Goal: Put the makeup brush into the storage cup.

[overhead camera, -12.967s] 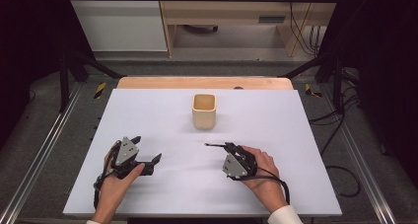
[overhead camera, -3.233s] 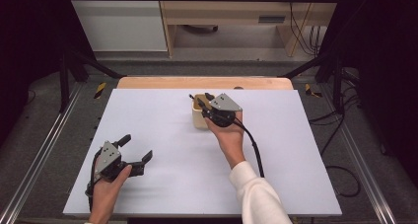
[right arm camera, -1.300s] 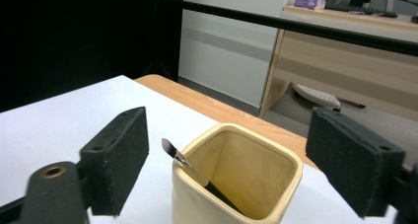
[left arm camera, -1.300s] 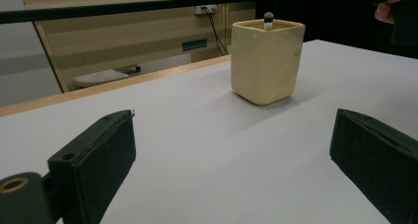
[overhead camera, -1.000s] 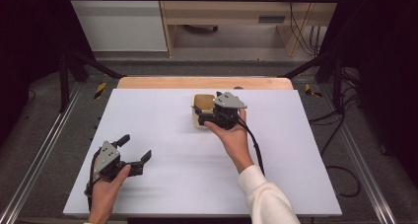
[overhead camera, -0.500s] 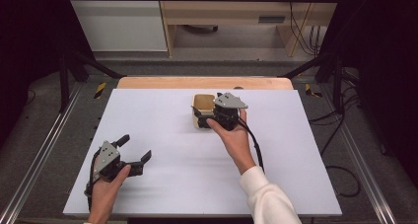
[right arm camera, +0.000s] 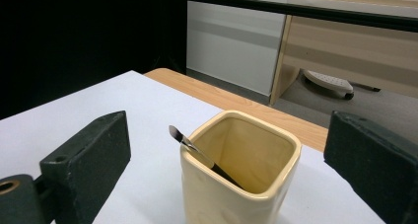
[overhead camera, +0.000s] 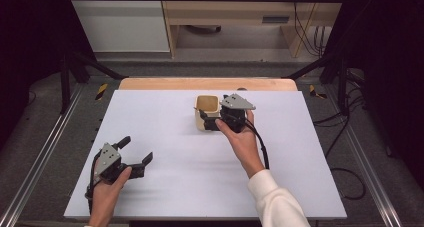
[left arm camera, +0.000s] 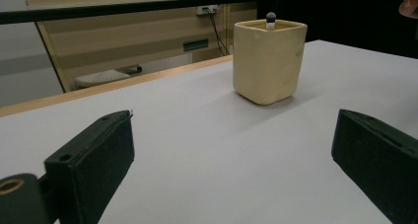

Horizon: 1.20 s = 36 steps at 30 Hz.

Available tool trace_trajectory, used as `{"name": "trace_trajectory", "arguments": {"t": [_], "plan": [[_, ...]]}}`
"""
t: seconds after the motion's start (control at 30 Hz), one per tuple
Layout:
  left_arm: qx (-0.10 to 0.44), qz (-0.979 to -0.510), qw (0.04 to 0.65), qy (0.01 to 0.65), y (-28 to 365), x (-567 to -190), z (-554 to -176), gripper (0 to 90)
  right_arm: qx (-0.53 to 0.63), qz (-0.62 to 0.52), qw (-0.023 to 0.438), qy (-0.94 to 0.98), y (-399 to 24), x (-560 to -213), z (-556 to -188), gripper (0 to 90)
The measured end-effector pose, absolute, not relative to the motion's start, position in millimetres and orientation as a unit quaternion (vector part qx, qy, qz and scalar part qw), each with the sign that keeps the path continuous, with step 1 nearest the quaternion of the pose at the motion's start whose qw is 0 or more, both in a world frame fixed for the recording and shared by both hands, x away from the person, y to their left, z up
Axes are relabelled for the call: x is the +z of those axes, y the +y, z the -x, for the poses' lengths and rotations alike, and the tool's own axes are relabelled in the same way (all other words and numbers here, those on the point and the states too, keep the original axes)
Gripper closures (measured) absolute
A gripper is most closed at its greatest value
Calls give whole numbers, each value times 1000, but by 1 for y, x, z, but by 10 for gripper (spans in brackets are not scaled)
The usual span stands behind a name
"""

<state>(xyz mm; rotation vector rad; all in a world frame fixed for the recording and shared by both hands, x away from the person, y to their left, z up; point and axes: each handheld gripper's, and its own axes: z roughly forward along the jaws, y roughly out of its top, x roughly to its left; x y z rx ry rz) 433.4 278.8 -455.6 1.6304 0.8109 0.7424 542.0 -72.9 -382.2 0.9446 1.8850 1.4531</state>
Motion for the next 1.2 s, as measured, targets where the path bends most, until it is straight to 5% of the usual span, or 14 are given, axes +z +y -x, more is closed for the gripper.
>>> {"name": "trace_trajectory", "arguments": {"t": [1.2], "plan": [[317, -691, 553, 340, 279, -456, -433, 22, 541, -354, 286, 707, -94, -385, -530, 44]]}}
